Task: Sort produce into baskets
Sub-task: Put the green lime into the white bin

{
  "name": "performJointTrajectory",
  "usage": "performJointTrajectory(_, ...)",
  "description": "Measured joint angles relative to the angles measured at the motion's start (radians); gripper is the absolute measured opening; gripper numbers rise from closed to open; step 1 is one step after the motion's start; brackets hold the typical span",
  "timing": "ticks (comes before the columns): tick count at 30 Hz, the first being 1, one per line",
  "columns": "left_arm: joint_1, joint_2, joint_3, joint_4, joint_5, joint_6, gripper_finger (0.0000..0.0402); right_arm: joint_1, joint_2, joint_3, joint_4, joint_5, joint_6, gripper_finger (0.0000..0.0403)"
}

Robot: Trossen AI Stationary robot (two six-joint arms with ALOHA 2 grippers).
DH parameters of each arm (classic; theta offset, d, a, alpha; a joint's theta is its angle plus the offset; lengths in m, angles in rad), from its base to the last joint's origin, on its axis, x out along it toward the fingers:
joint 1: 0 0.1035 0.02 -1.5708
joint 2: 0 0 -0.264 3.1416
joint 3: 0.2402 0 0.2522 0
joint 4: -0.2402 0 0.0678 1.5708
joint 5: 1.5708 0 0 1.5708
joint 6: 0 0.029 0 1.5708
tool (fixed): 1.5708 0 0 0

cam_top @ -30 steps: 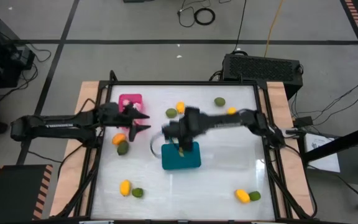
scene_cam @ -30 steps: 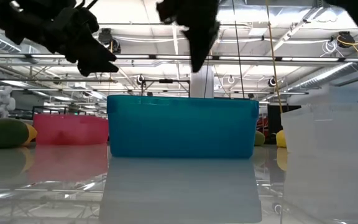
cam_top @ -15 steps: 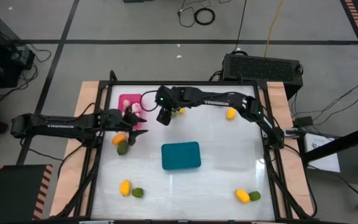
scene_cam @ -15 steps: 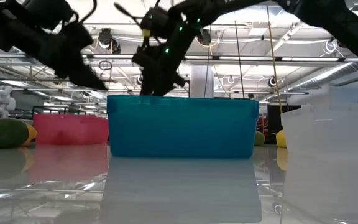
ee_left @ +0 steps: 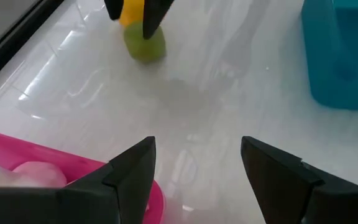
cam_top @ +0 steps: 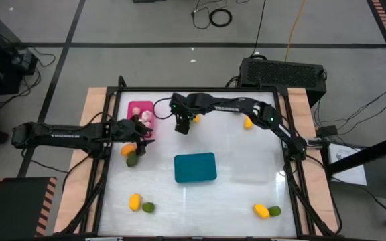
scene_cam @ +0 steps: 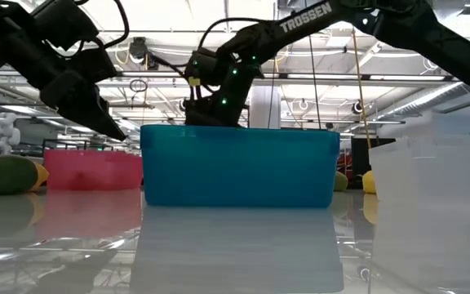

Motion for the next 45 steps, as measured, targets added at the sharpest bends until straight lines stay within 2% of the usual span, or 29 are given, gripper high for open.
performJointTrajectory(7,0.0,0.0,0.0,0.001,0.001,0.0,0.0244,0.0,0.019,0.002,0.008,-0.039,0.006,0.0219)
performJointTrajectory(21,0.0,0.0,0.0,0.0,0.004,0.0,0.0244,0.009,0.065,0.002,-0.034,-0.007,0.045,0.0218)
performJointTrajectory(33,0.0,0.0,0.0,-0.001,0.004,0.001,0.0244,0.016,0.066,0.049,-0.151,-0.01,0.099,0.0156)
performJointTrajectory(38,0.0,0.0,0.0,-0.002,0.004,0.001,0.0244,0.038,0.066,0.145,-0.275,-0.012,0.114,0.0152)
performJointTrajectory(42,0.0,0.0,0.001,-0.002,0.004,0.001,0.0244,0.074,0.066,0.241,-0.425,-0.014,0.118,0.0156)
performJointTrajectory(45,0.0,0.0,0.001,-0.004,0.004,0.001,0.0244,0.104,0.065,0.295,-0.575,-0.058,0.118,0.0156)
